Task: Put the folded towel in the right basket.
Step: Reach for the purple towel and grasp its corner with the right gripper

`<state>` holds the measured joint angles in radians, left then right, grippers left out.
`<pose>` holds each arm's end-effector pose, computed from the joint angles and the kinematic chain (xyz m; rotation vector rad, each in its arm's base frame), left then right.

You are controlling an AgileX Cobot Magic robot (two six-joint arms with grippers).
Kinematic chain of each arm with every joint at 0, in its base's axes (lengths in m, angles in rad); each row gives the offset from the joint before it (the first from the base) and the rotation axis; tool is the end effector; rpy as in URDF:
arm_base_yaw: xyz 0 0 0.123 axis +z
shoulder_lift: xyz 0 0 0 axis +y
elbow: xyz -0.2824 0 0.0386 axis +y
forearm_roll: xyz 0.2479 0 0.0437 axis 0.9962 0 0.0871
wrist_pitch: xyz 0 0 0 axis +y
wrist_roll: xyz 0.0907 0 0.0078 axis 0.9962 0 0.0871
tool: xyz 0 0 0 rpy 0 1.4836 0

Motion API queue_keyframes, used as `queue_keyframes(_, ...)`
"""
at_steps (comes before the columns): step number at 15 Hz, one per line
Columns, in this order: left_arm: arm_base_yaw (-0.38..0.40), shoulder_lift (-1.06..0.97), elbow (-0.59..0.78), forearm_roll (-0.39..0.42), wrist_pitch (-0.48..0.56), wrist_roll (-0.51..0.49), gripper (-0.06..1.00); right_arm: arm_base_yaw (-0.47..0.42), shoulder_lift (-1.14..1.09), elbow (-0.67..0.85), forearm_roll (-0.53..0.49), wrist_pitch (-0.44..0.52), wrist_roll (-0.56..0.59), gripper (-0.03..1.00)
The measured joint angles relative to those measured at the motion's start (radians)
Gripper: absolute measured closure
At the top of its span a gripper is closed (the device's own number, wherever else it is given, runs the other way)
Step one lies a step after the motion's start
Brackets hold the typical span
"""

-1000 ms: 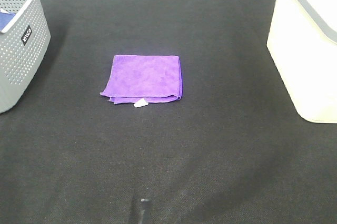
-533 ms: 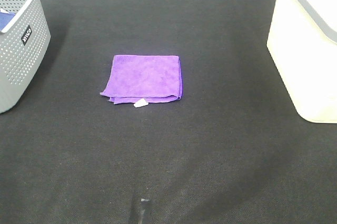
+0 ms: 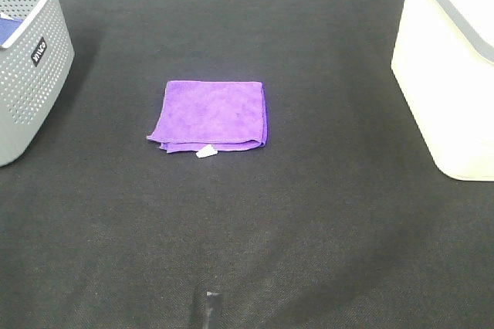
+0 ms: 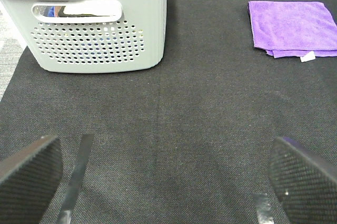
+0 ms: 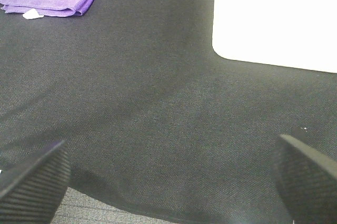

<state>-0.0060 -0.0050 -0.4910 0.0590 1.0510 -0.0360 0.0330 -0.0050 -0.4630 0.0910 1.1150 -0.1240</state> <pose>-0.0042 0.0047 0.2756 -0.0328 2.0372 0.0442 -0.0044 0.0073 0.2629 -0.1723 2.1204 0.0569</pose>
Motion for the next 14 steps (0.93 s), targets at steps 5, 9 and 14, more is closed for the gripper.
queue_keyframes(5,0.000,0.000,0.000,0.000,0.000,0.000,-0.04,0.000,0.000,0.000,0.000,0.000,0.000,-0.02)
queue_keyframes(9,0.000,0.000,0.000,0.000,0.000,0.000,-0.04,0.000,0.000,0.000,0.000,0.000,0.000,-0.02)
queue_keyframes(14,0.000,0.000,0.000,0.000,0.000,0.000,-0.04,0.000,0.000,0.000,0.000,0.000,0.000,-0.02)
